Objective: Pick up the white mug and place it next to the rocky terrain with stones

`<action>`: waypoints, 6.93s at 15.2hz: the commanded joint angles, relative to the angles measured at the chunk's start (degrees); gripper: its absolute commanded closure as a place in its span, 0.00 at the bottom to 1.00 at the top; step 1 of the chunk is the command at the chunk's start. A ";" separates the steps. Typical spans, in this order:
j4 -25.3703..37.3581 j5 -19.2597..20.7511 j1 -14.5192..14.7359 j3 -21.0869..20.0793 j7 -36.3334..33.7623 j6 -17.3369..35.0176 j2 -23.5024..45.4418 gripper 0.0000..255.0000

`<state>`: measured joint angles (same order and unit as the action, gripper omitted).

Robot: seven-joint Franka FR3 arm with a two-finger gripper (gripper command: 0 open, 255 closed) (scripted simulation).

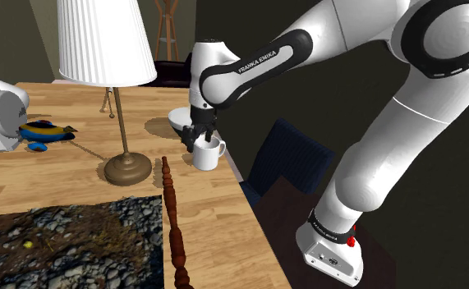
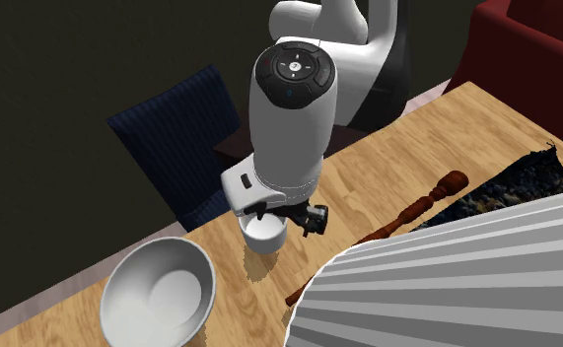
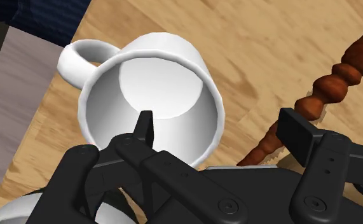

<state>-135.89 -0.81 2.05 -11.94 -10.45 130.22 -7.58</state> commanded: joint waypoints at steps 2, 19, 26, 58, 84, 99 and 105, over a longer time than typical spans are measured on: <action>-0.72 0.53 -0.01 -0.20 -0.56 2.60 1.85 0.00; -1.72 1.09 -0.08 -0.26 -0.97 5.46 3.76 1.00; -0.79 0.64 -0.04 -0.20 -0.60 3.04 2.23 1.00; 10.99 -1.94 0.95 -0.16 -0.34 -20.64 -9.89 1.00; -6.54 -20.91 19.60 -19.22 -26.98 -32.52 -42.20 1.00; -14.16 -26.43 22.36 -25.70 -29.83 -24.78 -42.83 1.00; -17.78 -28.40 22.75 -28.13 -29.63 -19.93 -41.64 1.00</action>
<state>-152.98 -28.90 24.76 -39.72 -40.21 109.36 -49.43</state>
